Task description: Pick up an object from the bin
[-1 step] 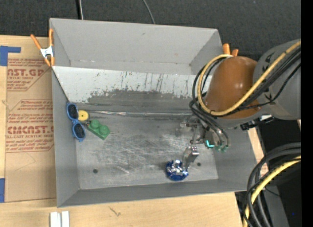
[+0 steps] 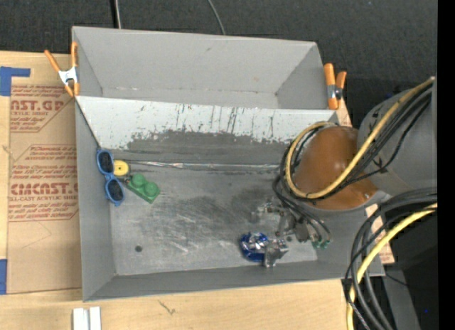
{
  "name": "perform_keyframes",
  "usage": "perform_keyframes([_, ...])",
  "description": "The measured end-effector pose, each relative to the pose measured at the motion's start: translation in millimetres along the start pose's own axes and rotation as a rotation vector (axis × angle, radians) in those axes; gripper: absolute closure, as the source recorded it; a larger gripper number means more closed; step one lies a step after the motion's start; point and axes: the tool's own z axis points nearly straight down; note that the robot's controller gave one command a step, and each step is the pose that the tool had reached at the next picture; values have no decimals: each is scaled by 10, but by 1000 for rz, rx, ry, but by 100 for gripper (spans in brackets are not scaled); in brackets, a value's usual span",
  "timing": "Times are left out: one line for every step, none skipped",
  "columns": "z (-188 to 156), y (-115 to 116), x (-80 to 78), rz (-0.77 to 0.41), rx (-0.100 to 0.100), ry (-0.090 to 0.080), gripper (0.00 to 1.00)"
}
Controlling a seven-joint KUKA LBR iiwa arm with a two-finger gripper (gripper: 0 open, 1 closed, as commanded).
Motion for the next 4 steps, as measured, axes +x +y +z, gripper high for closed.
perform_keyframes([-5, 6, 47, -4, -2, 21, 100])
perform_keyframes([-1566, -496, -185, -156, 2, 11, 100])
perform_keyframes([-1522, -476, -167, -157, -4, 20, 0])
perform_keyframes([-673, 193, 20, -269, -10, 27, 0])
